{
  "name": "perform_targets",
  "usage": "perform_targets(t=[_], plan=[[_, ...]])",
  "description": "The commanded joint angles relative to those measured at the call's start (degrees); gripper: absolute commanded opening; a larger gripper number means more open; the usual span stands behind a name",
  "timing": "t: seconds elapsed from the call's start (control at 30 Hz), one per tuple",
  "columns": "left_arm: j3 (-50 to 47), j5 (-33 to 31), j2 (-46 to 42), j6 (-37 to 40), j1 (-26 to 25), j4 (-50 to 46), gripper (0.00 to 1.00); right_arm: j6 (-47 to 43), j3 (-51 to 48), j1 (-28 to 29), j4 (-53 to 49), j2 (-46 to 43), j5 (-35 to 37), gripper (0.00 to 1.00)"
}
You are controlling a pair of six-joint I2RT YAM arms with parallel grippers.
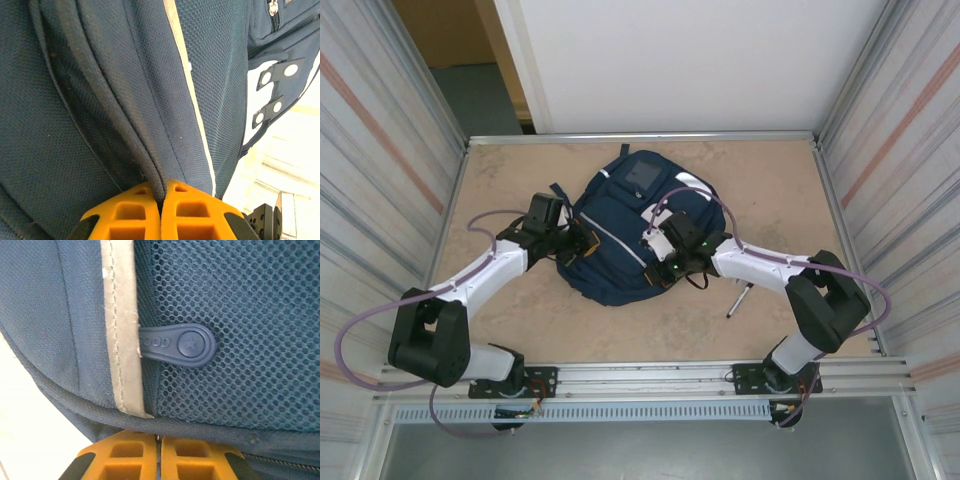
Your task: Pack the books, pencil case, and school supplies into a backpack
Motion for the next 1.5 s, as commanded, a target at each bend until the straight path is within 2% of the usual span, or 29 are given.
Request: perform_targets(t=[0.0,0.13,0.37,0.5,0.7,0.93,1.0,1.07,1.13,1.23,1.3,1.37,1.47], plan=[[-1.2,1.9,-2.0,-1.1,-0.2,1.3,0.00,-0.1,3.1,2.5,-1.8,-0.9,-1.2,0.01],[-3.3,0.4,-2.8,-4.0,-1.3,4.2,0.00,4.9,4.7,4.6,-0.6,-0.2,-4.7,0.00],[-5.2,-1.7,-3.1,-8.0,-4.7,6.4,0.00,12.9,10.9,8.1,3.6,5.3,-6.7,0.02],[-6.3,-3.7,-3.9,-9.4,-6.3,7.5,0.00,16.9,13.7,9.7,5.8,8.1,-4.9,0.10],[-7.6,-4.2,-4.4,-9.2,-5.7,7.6,0.00,16.3,9.2,11.0,8.3,4.4,-0.3,0.34],[-8.3,-3.3,-4.7,-7.6,-2.9,7.6,0.00,6.1,-1.3,10.0,7.1,-7.8,3.4,0.46],[-8.0,-2.9,-4.2,-7.0,-2.4,8.0,0.00,2.1,-3.3,10.4,5.8,-11.8,8.7,0.46],[-7.4,-1.6,-3.0,-5.7,-2.0,8.2,0.00,-2.8,-6.5,11.6,6.8,-16.1,16.9,0.47],[-6.3,0.7,-1.5,-4.4,-1.7,7.8,0.00,-7.1,-8.9,11.2,8.7,-18.8,20.5,0.49],[-4.9,3.6,0.3,-3.3,-1.6,7.3,0.00,-17.6,-9.6,8.8,9.5,-18.6,16.1,0.50],[-4.3,4.7,0.8,-2.7,-1.6,6.9,0.00,-29.6,-9.6,8.6,9.0,-16.8,12.4,0.51],[-3.8,4.9,0.8,-2.4,-1.6,6.5,0.00,-37.5,-10.1,10.2,12.6,-14.3,17.4,0.51],[-3.6,4.7,0.4,-1.8,-1.6,5.9,0.00,-46.1,-9.9,10.3,16.3,-10.1,19.2,0.51]])
